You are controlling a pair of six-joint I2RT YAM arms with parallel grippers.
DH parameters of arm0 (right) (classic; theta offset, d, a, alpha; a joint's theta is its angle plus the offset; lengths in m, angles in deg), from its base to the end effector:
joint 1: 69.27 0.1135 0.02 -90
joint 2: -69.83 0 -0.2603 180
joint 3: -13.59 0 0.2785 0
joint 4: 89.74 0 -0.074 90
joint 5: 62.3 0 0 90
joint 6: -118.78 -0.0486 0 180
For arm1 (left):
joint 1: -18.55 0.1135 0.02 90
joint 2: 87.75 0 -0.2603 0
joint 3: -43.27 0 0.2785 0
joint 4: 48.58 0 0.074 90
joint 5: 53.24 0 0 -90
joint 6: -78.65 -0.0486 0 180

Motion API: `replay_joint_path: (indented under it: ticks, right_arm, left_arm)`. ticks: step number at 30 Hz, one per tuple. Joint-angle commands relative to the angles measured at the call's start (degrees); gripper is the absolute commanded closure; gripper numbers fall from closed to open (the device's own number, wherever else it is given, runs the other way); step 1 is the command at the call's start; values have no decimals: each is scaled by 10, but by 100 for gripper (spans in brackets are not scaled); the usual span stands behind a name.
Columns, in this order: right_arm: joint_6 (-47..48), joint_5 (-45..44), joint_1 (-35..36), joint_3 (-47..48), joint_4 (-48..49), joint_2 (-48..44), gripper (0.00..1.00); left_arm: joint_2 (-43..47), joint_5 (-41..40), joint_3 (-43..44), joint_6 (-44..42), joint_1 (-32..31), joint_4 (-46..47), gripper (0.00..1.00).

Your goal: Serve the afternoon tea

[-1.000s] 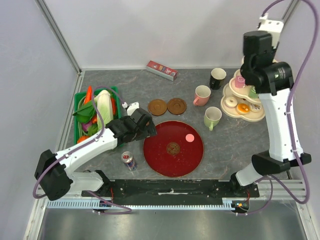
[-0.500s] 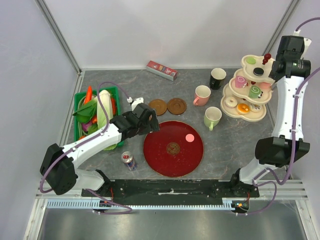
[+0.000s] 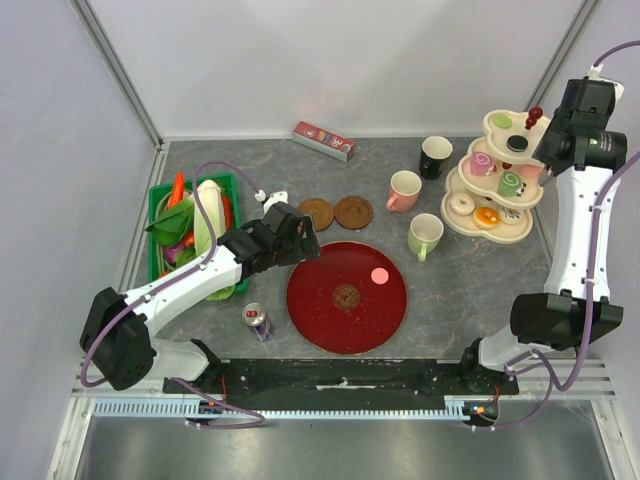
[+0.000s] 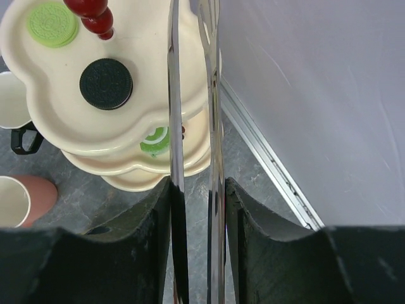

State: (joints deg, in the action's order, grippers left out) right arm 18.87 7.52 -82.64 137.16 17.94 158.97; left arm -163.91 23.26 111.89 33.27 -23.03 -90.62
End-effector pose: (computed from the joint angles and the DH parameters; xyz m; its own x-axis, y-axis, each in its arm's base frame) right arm 0.3271 -0.0950 0.4578 -0.5056 0.2862 -0.8139 0.5776 0.8131 -0.0729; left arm 0.2412 -0.1989 0.2374 -0.7791 -0.2218 -0.5863 -0.0213 0.9441 -0.3289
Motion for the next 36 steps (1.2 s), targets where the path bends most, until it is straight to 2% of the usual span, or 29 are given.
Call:
replay_joint_path:
  ticks: [1, 8, 13, 16, 18, 20, 25, 31, 36]
  right_arm:
    - [-12, -19, -3, 8, 38, -39, 56]
    - [-16, 1, -3, 15, 32, -62, 54]
    - [-8, 69, 22, -3, 39, -103, 54]
    - [-5, 42, 117, -13, 30, -117, 55]
    - [-4, -15, 237, -11, 20, -115, 55]
    - [-5, -46, 317, -13, 12, -109, 55]
    - [-35, -108, 496, -85, 7, -118, 55]
    - [-131, -148, 639, -221, -43, -141, 54]
    - [-204, -70, 711, -327, -55, -180, 51]
  left_arm:
    - [1, 8, 3, -24, 4, 24, 1]
    - [-13, 28, 12, -45, 11, 24, 1]
    - [-14, 33, 15, -53, 22, 9, 1]
    - [-7, 34, 11, -47, 24, 1, 1]
    - [-1, 35, 9, -44, 26, -7, 1]
    - [5, 33, 7, -38, 26, -17, 1]
    - [38, 28, -15, -28, 28, -34, 1]
    - [91, 12, -42, -16, 29, -59, 0]
    - [121, 8, -61, -9, 30, -76, 1]
